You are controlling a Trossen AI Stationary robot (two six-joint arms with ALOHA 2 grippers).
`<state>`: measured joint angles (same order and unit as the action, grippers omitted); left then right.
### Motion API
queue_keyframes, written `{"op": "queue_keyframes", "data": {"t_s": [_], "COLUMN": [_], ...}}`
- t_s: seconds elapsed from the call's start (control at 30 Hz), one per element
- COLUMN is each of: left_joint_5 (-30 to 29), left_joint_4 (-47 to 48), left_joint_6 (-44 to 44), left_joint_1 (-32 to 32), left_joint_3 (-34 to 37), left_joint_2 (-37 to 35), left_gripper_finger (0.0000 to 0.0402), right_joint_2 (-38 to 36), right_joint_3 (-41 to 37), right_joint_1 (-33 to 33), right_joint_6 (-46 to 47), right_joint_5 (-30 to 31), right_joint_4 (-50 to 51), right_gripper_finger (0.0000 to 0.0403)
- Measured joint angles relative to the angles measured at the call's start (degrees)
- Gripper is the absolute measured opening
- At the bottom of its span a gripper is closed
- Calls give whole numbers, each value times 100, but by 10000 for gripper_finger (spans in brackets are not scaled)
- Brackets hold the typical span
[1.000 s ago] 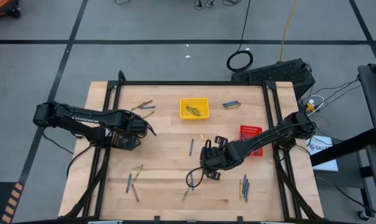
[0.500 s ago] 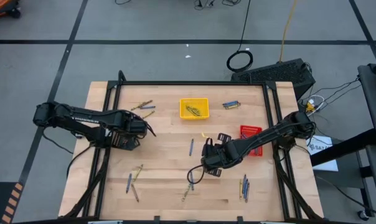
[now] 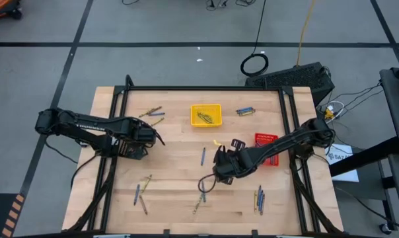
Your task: Sort crayons
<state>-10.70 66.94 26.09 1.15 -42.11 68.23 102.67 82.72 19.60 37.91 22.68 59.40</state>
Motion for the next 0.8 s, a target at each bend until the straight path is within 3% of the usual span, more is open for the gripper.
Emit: {"op": "queue_keyframes", "data": {"t_s": [0.47, 0.8], "left_joint_5": [0, 0], "left_joint_4": [-309, -309], "left_joint_6": [-298, -571], "left_joint_1": [-4, -15], "left_joint_3": [0, 0], "left_joint_2": [0, 0], "left_gripper_finger": [54, 54], "right_joint_2": [-1, 0], "right_joint_3": [0, 0], "right_joint_1": [-1226, -1391], "right_joint_6": [-476, -480], "right_joint_5": [-26, -37], "right_joint_4": [32, 765], "right_gripper_finger": [71, 71]}}
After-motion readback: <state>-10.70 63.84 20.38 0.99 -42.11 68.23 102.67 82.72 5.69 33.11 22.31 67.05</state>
